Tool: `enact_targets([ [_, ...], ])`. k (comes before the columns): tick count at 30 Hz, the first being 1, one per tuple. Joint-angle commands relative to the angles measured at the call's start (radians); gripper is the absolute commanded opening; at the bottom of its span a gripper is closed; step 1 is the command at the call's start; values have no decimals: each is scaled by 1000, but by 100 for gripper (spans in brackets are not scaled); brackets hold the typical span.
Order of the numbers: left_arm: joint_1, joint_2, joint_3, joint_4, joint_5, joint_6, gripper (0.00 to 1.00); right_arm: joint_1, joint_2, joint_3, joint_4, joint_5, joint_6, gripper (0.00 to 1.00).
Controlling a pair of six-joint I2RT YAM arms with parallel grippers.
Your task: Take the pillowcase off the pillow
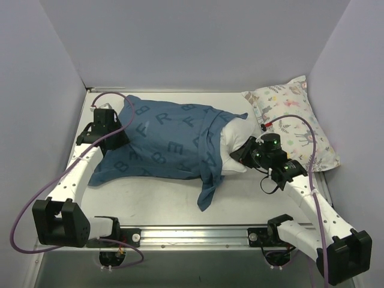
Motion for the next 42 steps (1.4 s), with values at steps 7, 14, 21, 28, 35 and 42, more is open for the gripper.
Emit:
enact_targets([
  [7,30,43,77,71,-26,0,0,-8,3,125,16,10,-23,0],
  [14,134,77,178,11,-241,-15,0,-116,4,253,-38,-54,-14,0],
  [21,239,183,263,4,-339,-57,0,-277,5,421,-98,-167,22,0],
  [28,305,244,303,0,-396,-72,0,-402,0,529,-105,-234,91,0],
  [35,349,322,300,-19,-477,-69,0,-479,24,669,-104,-295,158,0],
  [42,400,362,286,-31,-466,-106,0,-514,60,798,-116,-313,191,0],
])
